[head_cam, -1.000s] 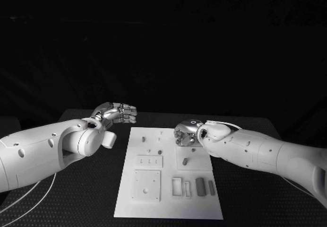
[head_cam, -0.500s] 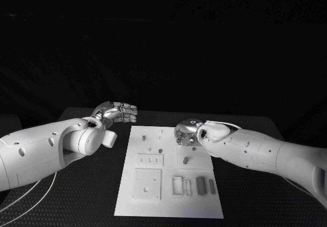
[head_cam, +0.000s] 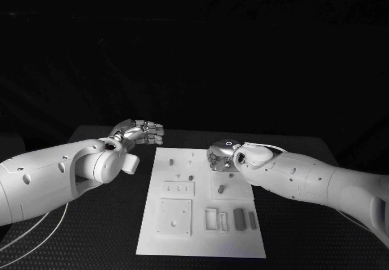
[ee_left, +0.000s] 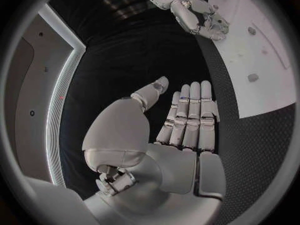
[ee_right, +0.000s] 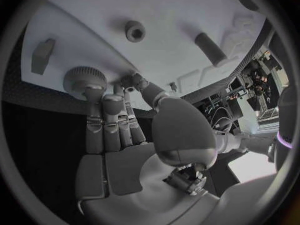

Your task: Assemble the parts on the task board

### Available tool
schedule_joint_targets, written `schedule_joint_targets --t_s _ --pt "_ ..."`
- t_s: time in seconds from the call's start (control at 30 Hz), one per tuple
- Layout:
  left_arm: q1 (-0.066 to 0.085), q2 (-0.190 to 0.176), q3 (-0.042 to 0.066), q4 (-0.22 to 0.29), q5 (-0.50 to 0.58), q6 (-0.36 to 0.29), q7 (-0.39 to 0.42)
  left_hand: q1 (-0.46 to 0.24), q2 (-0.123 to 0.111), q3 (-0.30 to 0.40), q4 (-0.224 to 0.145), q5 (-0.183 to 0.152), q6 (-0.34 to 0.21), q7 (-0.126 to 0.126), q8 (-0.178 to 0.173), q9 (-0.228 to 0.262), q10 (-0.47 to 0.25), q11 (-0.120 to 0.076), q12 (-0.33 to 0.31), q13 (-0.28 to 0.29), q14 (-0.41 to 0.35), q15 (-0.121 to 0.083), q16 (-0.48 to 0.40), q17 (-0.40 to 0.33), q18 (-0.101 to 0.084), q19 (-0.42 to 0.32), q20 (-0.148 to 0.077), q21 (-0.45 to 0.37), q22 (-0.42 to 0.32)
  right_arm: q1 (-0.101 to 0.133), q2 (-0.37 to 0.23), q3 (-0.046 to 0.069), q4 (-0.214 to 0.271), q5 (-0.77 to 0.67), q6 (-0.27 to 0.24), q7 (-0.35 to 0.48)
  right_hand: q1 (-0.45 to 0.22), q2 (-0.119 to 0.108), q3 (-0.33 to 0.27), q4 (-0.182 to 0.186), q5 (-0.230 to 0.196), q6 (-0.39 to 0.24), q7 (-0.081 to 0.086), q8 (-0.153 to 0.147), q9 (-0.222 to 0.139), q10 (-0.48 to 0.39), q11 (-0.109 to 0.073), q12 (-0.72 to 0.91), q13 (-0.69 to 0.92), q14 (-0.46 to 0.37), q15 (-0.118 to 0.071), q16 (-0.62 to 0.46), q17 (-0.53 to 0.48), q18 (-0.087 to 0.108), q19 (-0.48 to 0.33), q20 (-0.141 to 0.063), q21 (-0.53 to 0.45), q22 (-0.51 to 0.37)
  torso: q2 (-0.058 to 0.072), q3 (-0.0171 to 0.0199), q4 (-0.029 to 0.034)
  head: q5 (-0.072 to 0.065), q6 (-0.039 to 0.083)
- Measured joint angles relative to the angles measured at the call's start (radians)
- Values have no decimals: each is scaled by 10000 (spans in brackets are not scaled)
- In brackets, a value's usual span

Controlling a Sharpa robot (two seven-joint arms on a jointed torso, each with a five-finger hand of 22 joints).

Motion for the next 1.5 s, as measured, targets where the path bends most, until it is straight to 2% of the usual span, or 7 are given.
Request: schedule_joint_targets --t_s 0.1,0.27,0.33,0.4,0.57,1.0,1.5 --pt "0 0 0 0 0 0 0 0 0 0 0 0 0 0 0 0 0 0 -38 0 0 0 0 10 0 0 0 0 2 1 6 -1 16 -61 -59 -28 155 201 253 21 -1 161 -47 85 28 169 -58 77 14 60 -78 60 0 -1 -6 -21 58 0 15 -6 -4 -2 -10" --pt "0 1 0 -7 0 1 -1 0 0 0 0 0 0 0 -38 0 -37 37 -38 0 0 0 0 22 0 0 0 0 10 -2 18 -6 45 -198 -135 -89 136 291 870 27 -78 412 -139 163 32 425 -180 135 19 45 -162 168 10 -63 -7 -56 230 0 31 -13 -4 -19 -31" --pt "0 2 0 -9 0 1 -1 0 0 0 0 0 0 0 -38 0 -37 37 -38 0 0 0 0 22 -1 0 0 0 10 -4 20 -8 60 -245 -160 -115 131 292 992 27 -81 559 -240 190 21 444 -198 193 32 30 -177 206 10 -71 -8 -56 288 0 34 -16 -4 -25 -33" --pt "0 6 0 -11 0 2 -1 0 1 0 0 0 0 0 -38 0 -37 37 -38 1 0 0 0 22 0 0 0 0 9 -7 19 -12 80 -296 -193 -148 122 299 1077 30 -88 576 -252 191 25 444 -198 202 140 51 -201 206 10 -82 -9 -56 314 0 36 -19 -4 -26 -34" --pt "0 6 0 -13 0 3 -1 1 1 0 0 0 0 0 -38 0 -37 37 -38 1 0 0 -38 32 -1 0 0 0 16 -20 19 -20 116 -406 -288 -246 122 298 1170 39 -76 677 -228 279 53 446 -200 217 311 64 -214 254 10 -95 -9 -56 410 0 43 -18 -4 -26 -32" --pt "0 -1 0 -13 1 3 -1 1 1 -23 22 0 -35 35 -38 1 -37 36 -38 1 0 0 -38 42 -1 0 0 0 17 -83 -71 -49 375 -534 -730 -635 54 229 1202 13 -37 731 -280 346 112 466 -220 230 333 94 -247 338 9 -103 -6 -55 486 -1 62 -25 -15 -4 96" --pt "0 4 0 -54 1 0 1 1 1 -23 22 0 -35 35 -38 1 -36 36 -76 1 0 0 -38 62 -1 1 0 0 25 30 294 -20 425 -699 -1685 -986 -51 124 1267 3 -37 806 -287 347 187 514 -268 228 428 128 -281 376 9 -106 31 -84 564 -1 84 -30 -21 7 285"
